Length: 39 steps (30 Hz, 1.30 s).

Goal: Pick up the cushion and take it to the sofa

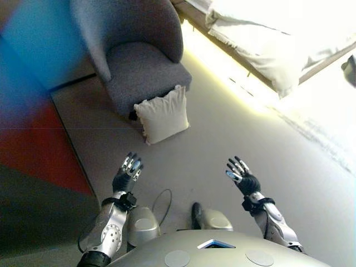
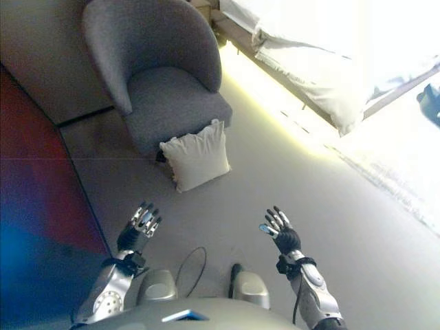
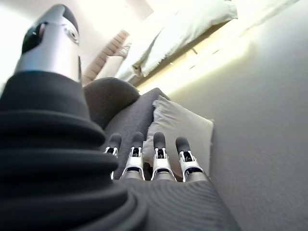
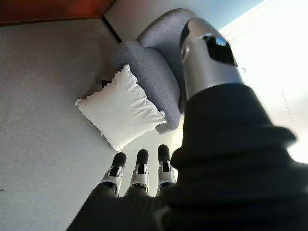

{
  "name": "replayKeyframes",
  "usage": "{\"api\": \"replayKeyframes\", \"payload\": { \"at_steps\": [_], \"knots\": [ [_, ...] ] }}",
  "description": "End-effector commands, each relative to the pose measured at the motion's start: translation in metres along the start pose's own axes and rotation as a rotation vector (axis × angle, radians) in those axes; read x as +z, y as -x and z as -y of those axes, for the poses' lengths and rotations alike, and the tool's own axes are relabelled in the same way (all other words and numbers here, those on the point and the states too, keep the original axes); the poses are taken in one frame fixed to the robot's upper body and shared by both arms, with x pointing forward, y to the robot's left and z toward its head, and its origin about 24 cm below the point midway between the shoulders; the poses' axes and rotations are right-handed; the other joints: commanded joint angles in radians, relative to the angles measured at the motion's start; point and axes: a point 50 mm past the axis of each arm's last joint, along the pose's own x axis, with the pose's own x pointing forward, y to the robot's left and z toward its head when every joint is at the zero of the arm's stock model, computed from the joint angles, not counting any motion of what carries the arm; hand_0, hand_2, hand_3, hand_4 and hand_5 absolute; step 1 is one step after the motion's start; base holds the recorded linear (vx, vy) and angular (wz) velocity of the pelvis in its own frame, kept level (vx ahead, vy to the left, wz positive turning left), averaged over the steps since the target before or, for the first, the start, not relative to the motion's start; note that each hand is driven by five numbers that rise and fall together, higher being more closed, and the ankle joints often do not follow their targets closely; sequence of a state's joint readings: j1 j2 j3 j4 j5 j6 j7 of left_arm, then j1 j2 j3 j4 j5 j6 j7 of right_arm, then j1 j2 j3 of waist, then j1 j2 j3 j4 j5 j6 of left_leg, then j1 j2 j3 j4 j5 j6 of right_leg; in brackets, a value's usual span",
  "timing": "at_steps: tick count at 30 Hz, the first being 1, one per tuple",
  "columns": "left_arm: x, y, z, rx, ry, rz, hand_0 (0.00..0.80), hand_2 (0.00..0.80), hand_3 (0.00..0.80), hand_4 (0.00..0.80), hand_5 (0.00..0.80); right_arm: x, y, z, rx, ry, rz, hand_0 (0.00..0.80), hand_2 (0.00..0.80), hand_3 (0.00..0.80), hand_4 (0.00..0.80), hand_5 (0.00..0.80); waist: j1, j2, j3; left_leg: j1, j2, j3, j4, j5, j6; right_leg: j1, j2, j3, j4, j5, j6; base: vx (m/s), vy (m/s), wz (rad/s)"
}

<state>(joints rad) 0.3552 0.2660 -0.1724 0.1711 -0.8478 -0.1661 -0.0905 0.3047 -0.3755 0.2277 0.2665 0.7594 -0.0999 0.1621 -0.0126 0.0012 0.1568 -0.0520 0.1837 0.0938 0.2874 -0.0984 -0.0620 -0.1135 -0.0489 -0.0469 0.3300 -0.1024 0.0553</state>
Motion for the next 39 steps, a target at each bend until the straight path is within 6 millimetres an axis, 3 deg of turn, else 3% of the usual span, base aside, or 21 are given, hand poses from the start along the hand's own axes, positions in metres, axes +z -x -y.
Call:
{"api": "replayKeyframes", "payload": {
  "at_steps": [1,4,7,10,11,15,16,18,19,21,24,26,28,31,33,36,39],
  "knots": [
    [0.030,-0.005,0.007,-0.064,-0.029,0.131,0.000,0.000,0.000,0.000,0.000,0.016,-0.006,-0.015,0.051,-0.044,0.111,0.000,0.000,0.000,0.000,0.000,0.033,-0.054,0.032,-0.112,-0.017,-0.088,-0.168,0.296,-0.041,0.206,0.038,0.048,-0.219,-0.013,-0.018,0.211,0.091,-0.14],
    [0.027,-0.003,0.007,-0.063,-0.025,0.140,0.000,0.000,0.000,0.000,0.000,0.013,-0.002,-0.011,0.057,-0.047,0.089,0.000,0.000,0.000,0.000,0.000,0.053,-0.039,0.038,-0.136,0.001,-0.130,-0.326,0.339,-0.057,0.259,0.036,0.089,-0.234,-0.030,-0.012,0.267,0.103,-0.38],
    [0.024,0.001,0.003,-0.046,-0.010,0.155,0.000,0.000,0.000,0.000,0.000,0.005,0.002,-0.007,0.062,-0.045,0.046,0.000,0.000,0.000,0.000,0.000,0.060,-0.020,0.036,-0.172,-0.002,-0.165,-0.371,0.329,-0.061,0.282,0.028,0.111,-0.216,-0.061,-0.012,0.307,0.152,-0.64],
    [0.022,0.004,-0.004,-0.004,0.001,0.158,0.000,0.000,0.000,0.000,0.000,0.005,-0.001,-0.010,0.106,-0.016,0.037,0.000,0.000,0.000,0.000,0.000,0.078,0.002,0.037,-0.188,-0.031,-0.224,-0.337,0.316,-0.061,0.310,0.008,0.123,-0.196,-0.099,-0.003,0.399,0.204,-0.18],
    [0.023,0.004,-0.007,0.013,-0.003,0.153,0.000,0.000,0.000,0.000,0.000,0.006,-0.005,-0.013,0.120,-0.007,0.044,0.000,0.000,0.000,0.000,0.000,0.085,0.004,0.033,-0.180,-0.043,-0.220,-0.329,0.273,-0.053,0.319,-0.012,0.115,-0.194,-0.104,0.009,0.406,0.188,-0.26],
    [0.027,0.000,-0.015,0.024,-0.041,0.107,0.000,0.000,0.000,0.000,0.000,0.003,-0.012,-0.022,0.102,-0.035,0.029,0.000,0.000,0.000,0.000,0.000,0.092,0.005,0.004,-0.174,-0.064,-0.178,-0.265,0.240,-0.045,0.366,-0.081,0.045,-0.193,-0.113,0.053,0.468,0.238,-0.38],
    [0.032,-0.002,-0.015,0.012,-0.053,0.108,0.000,0.000,0.000,0.000,0.000,0.001,-0.010,-0.023,0.099,-0.043,0.022,0.000,0.000,0.000,0.000,0.000,0.094,-0.003,-0.007,-0.173,-0.078,-0.169,-0.246,0.224,-0.032,0.373,-0.106,0.028,-0.195,-0.103,0.072,0.405,0.227,-0.32],
    [0.042,-0.003,-0.012,-0.014,-0.048,0.133,0.000,0.000,0.000,0.000,0.000,-0.002,-0.005,-0.028,0.125,-0.032,0.018,0.000,0.000,0.000,0.000,0.000,0.101,-0.023,-0.031,-0.159,-0.120,-0.152,-0.219,0.186,0.015,0.338,-0.193,-0.005,-0.125,0.001,0.119,0.362,0.270,-0.70],
    [0.042,-0.002,-0.012,-0.014,-0.049,0.135,0.000,0.000,0.000,0.000,0.000,-0.002,-0.005,-0.028,0.125,-0.033,0.021,0.000,0.000,0.000,0.000,0.000,0.102,-0.024,-0.034,-0.158,-0.126,-0.149,-0.216,0.182,0.021,0.331,-0.203,-0.005,-0.113,0.014,0.120,0.305,0.306,-0.88],
    [0.044,-0.002,-0.013,-0.009,-0.059,0.143,0.000,0.000,0.000,0.000,0.000,-0.003,-0.004,-0.029,0.127,-0.045,0.028,0.000,0.000,0.000,0.000,0.000,0.106,-0.032,-0.050,-0.155,-0.160,-0.136,-0.187,0.153,0.056,0.302,-0.258,-0.006,-0.022,0.104,0.115,0.266,0.286,-0.45],
    [0.044,-0.004,-0.013,0.005,-0.071,0.141,0.000,0.000,0.000,0.000,0.000,-0.007,-0.002,-0.032,0.109,-0.043,0.033,0.000,0.000,0.000,0.000,0.000,0.101,-0.023,-0.063,-0.121,-0.213,-0.087,-0.133,0.082,0.114,0.184,-0.328,0.009,0.257,0.218,0.089,0.249,0.333,-0.33],
    [0.046,-0.005,-0.013,0.001,-0.068,0.140,0.000,0.000,0.000,0.000,0.000,-0.008,0.000,-0.032,0.103,-0.048,0.038,0.000,0.000,0.000,0.000,0.000,0.094,-0.014,-0.067,-0.101,-0.221,-0.069,-0.131,0.070,0.122,0.125,-0.325,0.014,0.310,0.235,0.075,0.210,0.256,-0.32],
    [0.049,-0.005,-0.014,0.002,-0.056,0.148,0.000,0.000,0.000,0.000,0.000,-0.010,0.003,-0.030,0.097,-0.044,0.042,0.000,0.000,0.000,0.000,0.000,0.087,-0.020,-0.060,-0.053,-0.238,-0.041,-0.130,0.041,0.115,0.070,-0.330,-0.026,0.268,0.208,0.069,0.232,0.162,-0.14],
    [0.050,-0.008,-0.012,0.010,-0.046,0.157,0.000,0.000,0.000,0.000,0.000,-0.007,0.001,-0.026,0.083,-0.042,0.053,0.000,0.000,0.000,0.000,0.000,0.076,-0.020,-0.039,-0.004,-0.229,-0.013,-0.139,0.033,0.106,0.026,-0.298,-0.095,0.083,0.193,0.060,0.168,0.004,-0.27],
    [0.051,-0.009,-0.011,0.006,-0.045,0.164,0.000,0.000,0.000,0.000,0.000,-0.005,-0.001,-0.025,0.087,-0.039,0.062,0.000,0.000,0.000,0.000,0.000,0.067,-0.040,-0.027,0.020,-0.241,-0.009,-0.135,0.000,0.104,-0.005,-0.281,-0.114,-0.066,0.227,0.082,0.184,-0.090,-0.24],
    [0.050,-0.008,-0.008,-0.010,-0.068,0.163,0.000,0.000,0.000,0.000,0.000,0.000,-0.007,-0.026,0.100,-0.044,0.072,0.000,0.000,0.000,0.000,0.000,0.051,-0.082,0.000,0.068,-0.265,-0.037,-0.131,-0.067,0.099,-0.066,-0.258,-0.104,-0.298,0.313,0.143,0.219,-0.124,-0.07],
    [0.046,-0.008,-0.009,0.003,-0.088,0.154,0.000,0.000,0.000,0.000,0.000,0.001,-0.012,-0.028,0.133,-0.041,0.060,0.000,0.000,0.000,0.000,0.000,0.045,-0.097,0.007,0.105,-0.272,-0.078,-0.130,-0.096,0.102,-0.082,-0.232,-0.091,-0.388,0.354,0.163,0.268,-0.071,0.30]
  ]
}}
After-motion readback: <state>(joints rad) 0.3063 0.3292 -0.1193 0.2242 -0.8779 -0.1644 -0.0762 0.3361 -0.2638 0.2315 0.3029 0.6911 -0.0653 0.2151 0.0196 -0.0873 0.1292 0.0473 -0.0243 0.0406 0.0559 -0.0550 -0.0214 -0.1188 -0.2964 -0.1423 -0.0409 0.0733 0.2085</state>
